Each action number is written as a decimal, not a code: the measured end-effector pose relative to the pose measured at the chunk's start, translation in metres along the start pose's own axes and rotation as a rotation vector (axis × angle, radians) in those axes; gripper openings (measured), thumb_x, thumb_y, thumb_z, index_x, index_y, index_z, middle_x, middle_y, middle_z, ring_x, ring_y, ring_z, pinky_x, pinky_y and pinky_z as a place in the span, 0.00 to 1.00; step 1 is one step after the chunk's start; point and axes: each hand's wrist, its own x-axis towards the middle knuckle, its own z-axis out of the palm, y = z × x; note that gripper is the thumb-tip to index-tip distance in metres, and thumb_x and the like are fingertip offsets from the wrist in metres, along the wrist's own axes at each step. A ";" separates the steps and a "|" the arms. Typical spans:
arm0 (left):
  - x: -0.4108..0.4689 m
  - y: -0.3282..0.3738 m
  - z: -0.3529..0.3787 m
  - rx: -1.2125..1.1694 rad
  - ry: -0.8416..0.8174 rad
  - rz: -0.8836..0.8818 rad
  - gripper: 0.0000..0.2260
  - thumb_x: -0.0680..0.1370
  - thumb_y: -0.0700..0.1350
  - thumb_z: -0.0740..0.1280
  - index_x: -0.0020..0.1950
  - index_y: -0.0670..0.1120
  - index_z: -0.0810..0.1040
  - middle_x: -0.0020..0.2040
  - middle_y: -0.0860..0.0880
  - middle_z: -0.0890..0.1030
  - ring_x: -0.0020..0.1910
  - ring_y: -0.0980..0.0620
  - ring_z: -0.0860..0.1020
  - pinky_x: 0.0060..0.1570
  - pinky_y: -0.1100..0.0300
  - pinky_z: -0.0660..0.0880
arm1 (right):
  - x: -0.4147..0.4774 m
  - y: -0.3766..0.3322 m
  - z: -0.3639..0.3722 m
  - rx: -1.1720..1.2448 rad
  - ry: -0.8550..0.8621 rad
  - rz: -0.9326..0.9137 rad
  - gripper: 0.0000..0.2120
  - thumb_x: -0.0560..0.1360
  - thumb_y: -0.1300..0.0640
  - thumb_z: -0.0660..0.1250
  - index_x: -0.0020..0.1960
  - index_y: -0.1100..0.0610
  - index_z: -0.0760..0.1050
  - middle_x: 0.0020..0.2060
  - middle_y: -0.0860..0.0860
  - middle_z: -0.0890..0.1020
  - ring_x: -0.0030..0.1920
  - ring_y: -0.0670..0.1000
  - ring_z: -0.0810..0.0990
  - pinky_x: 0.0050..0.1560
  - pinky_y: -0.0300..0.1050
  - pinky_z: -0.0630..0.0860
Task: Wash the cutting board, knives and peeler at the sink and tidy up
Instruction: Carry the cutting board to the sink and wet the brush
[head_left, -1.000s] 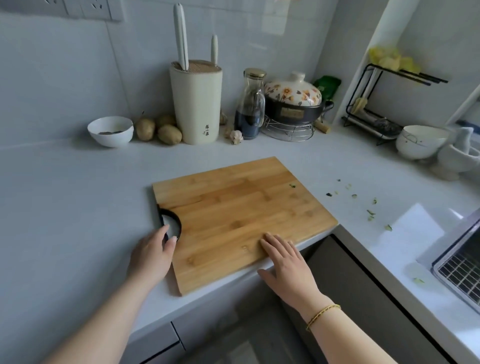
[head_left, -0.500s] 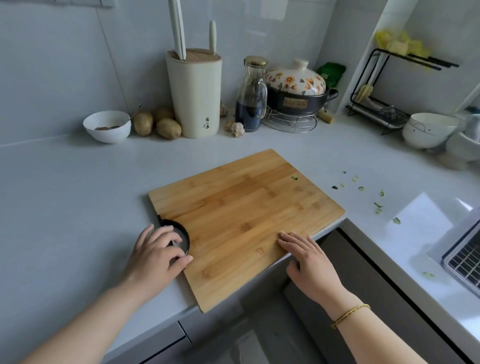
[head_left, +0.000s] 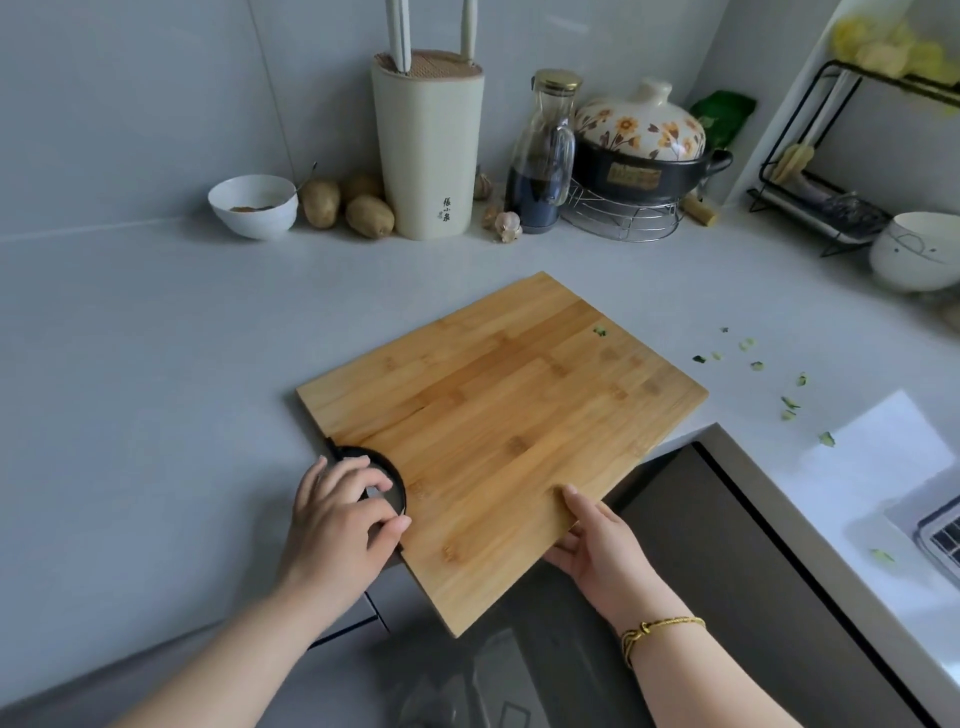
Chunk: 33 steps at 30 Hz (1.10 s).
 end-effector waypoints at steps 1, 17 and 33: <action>-0.006 0.004 0.000 -0.038 0.026 -0.040 0.15 0.68 0.52 0.59 0.29 0.47 0.80 0.41 0.47 0.81 0.50 0.51 0.69 0.53 0.57 0.60 | -0.001 0.000 -0.002 0.014 -0.014 -0.007 0.09 0.79 0.56 0.58 0.55 0.60 0.69 0.48 0.59 0.79 0.45 0.56 0.80 0.41 0.49 0.82; -0.036 0.079 -0.024 -1.575 -0.475 -1.339 0.13 0.78 0.52 0.58 0.54 0.46 0.75 0.49 0.43 0.81 0.48 0.45 0.79 0.36 0.53 0.80 | -0.020 0.001 -0.035 -0.146 -0.161 0.058 0.07 0.78 0.57 0.59 0.49 0.61 0.71 0.33 0.56 0.83 0.32 0.50 0.83 0.34 0.42 0.82; -0.048 0.077 -0.023 -1.559 -0.198 -1.360 0.10 0.78 0.49 0.58 0.53 0.48 0.75 0.51 0.47 0.81 0.49 0.50 0.78 0.37 0.58 0.80 | 0.019 -0.107 -0.096 -0.136 0.176 -0.133 0.20 0.80 0.50 0.56 0.67 0.61 0.63 0.60 0.60 0.74 0.48 0.56 0.78 0.49 0.49 0.76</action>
